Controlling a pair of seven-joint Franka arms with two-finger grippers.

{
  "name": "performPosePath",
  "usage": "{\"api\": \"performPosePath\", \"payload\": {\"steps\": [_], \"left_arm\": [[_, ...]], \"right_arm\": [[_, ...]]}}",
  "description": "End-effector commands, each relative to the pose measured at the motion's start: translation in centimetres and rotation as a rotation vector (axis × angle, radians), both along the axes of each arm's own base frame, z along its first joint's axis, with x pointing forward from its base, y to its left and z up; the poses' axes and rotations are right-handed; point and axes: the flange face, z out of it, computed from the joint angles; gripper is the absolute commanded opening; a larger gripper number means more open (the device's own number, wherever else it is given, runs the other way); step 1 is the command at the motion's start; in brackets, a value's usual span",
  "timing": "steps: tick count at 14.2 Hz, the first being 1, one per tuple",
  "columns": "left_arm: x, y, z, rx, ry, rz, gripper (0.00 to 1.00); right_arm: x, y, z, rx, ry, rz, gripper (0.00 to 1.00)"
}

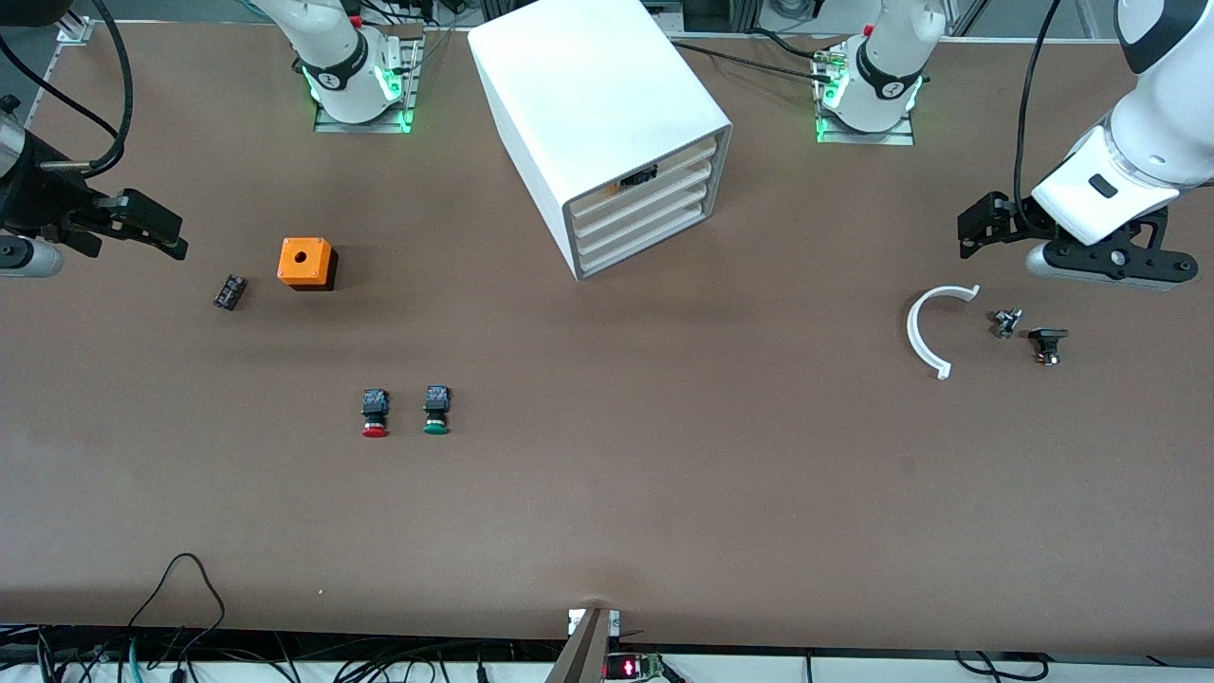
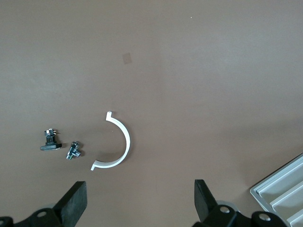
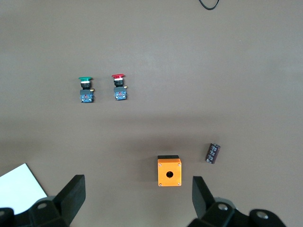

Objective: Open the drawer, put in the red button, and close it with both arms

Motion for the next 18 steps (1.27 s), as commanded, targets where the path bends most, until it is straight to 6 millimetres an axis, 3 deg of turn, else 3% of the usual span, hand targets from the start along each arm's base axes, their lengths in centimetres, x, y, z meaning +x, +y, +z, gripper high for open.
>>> {"api": "performPosePath", "payload": {"steps": [1, 10, 15, 18], "left_arm": [[-0.1, 0.0, 0.8, 0.019, 0.001, -0.012, 1.0], [-0.3, -0.3, 0.8, 0.019, 0.012, -0.017, 1.0], [-1.2, -1.1, 0.1, -0.033, 0.096, -0.035, 1.0], [-2.8, -4.6, -1.3, -0.092, 0.223, -0.088, 1.0]], "right_arm": [[0.1, 0.3, 0.6, -0.009, 0.0, -0.006, 1.0], [-0.3, 0.5, -0.3, -0.008, 0.029, -0.024, 1.0], [1.9, 0.4, -4.2, 0.007, 0.065, -0.006, 1.0], [4.2, 1.2, -7.2, 0.027, 0.036, -0.001, 1.0]]}}
